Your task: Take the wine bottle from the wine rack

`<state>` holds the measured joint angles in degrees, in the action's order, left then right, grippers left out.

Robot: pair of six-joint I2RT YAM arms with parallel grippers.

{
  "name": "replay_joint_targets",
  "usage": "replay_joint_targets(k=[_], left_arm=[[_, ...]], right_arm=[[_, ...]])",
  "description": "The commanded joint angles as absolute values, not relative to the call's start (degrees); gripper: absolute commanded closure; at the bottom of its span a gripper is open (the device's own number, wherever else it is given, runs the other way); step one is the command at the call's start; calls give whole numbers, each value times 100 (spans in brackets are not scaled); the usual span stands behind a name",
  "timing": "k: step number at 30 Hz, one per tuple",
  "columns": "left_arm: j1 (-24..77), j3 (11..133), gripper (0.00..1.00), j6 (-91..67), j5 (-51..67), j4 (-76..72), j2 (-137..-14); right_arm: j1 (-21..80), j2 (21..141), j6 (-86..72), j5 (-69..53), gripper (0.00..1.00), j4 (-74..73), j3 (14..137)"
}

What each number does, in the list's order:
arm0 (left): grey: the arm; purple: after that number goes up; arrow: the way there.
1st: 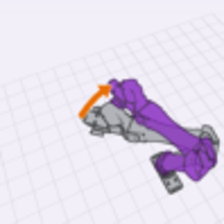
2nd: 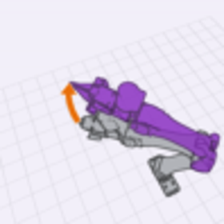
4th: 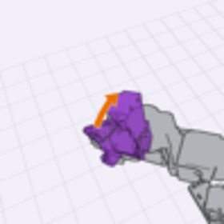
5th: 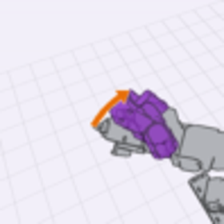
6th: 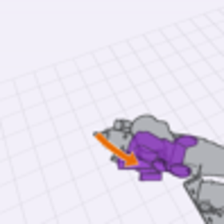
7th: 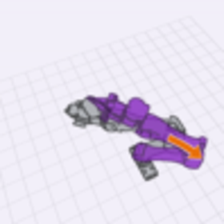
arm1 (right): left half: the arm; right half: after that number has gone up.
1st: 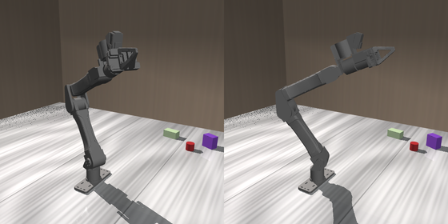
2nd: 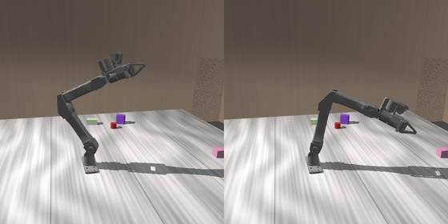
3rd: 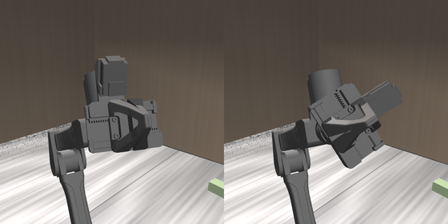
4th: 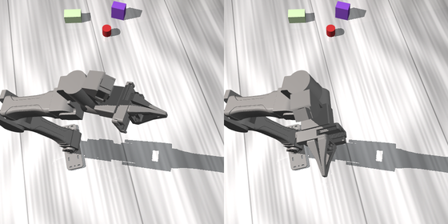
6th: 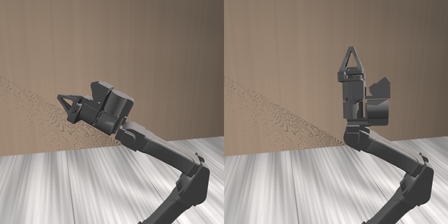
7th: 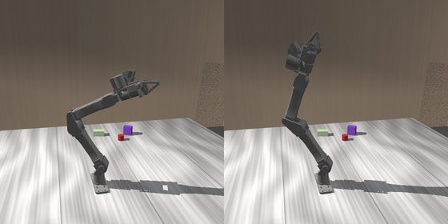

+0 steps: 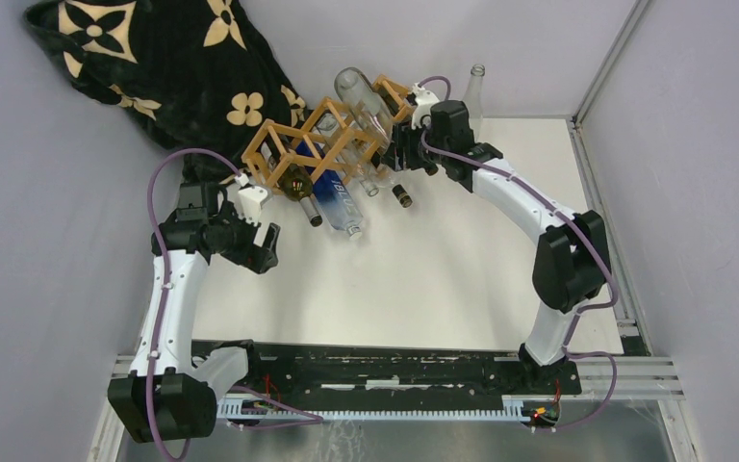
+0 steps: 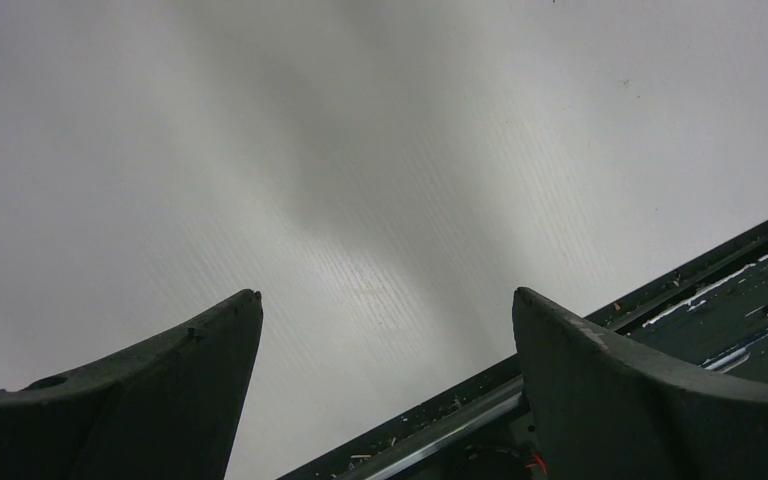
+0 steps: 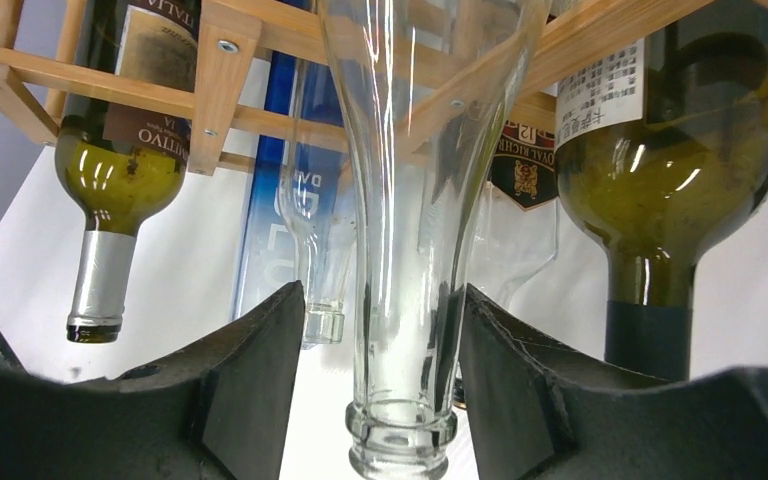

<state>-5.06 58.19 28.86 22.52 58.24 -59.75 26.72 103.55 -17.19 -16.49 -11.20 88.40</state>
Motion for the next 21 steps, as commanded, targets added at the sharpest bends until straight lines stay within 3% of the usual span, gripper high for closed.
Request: replay_joint_targets(k=[1, 14, 17, 21], left_arm=[[-514, 5900, 0, 3081, 2275, 5616, -5969], [-513, 5981, 0, 3187, 2422, 5655, -5829], [-510, 5992, 0, 3212, 2445, 5661, -5806], [-514, 5979, 0, 3259, 2495, 5660, -5746]], right_arm=[[2709, 10521, -1886, -1902, 39, -826, 9149], [2676, 11359, -2026, -2227, 44, -1246, 10305], [2657, 11489, -2016, -2324, 40, -1459, 10564], [2573, 11433, -2014, -2384, 27, -1583, 10550]])
